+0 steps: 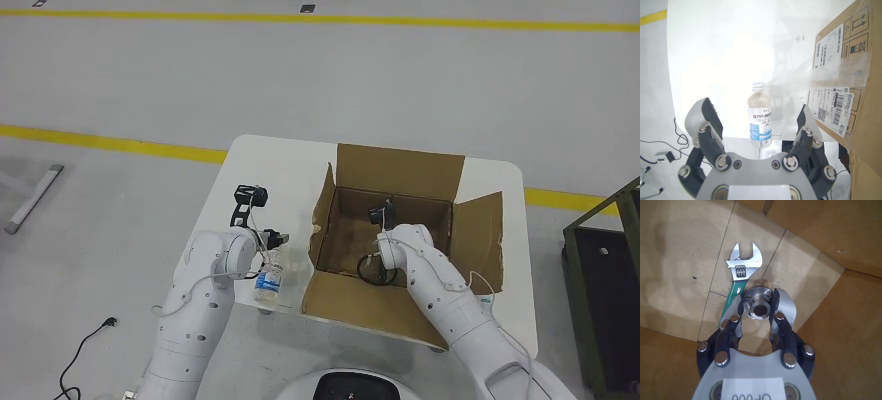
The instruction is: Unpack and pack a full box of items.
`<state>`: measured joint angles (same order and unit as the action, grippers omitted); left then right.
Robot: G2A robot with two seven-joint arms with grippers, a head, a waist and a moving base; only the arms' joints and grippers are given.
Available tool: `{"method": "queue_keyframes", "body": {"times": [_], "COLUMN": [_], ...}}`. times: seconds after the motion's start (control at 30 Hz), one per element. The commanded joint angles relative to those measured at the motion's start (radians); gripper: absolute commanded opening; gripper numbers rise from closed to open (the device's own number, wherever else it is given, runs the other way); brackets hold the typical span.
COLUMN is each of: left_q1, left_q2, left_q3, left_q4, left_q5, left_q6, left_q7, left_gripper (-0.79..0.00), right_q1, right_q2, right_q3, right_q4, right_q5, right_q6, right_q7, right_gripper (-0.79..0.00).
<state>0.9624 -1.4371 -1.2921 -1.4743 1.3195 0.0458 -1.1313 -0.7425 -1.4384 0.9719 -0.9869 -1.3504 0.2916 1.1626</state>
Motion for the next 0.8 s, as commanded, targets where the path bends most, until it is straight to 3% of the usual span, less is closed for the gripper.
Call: {"method": "queue_keyframes", "body": {"times": [0.0, 0.07, 0.77], "left_q1": [0.0, 0.0, 0.0], "left_q2": [0.0, 0.0, 0.0], "left_q3": [0.0, 0.0, 0.0], "left_q4": [0.0, 0.0, 0.0], "left_q5": [0.0, 0.0, 0.0], "left_q6": [0.0, 0.0, 0.0], "left_q7": [0.0, 0.0, 0.0], "left_gripper": [0.0, 0.0, 0.0], "right_q1": [0.0, -0.002, -0.044], "right_q2": [-0.001, -0.002, -0.003], "right_q3": [0.002, 0.008, 0.064], "right_q4": [-0.003, -0.012, -0.119], "right_q5": [0.0, 0.007, 0.034], "right_q6": [-0.001, -0.006, -0.047], "right_q7": [0.001, -0.001, -0.009], "right_gripper": [-0.68, -0.785, -0.785]}}
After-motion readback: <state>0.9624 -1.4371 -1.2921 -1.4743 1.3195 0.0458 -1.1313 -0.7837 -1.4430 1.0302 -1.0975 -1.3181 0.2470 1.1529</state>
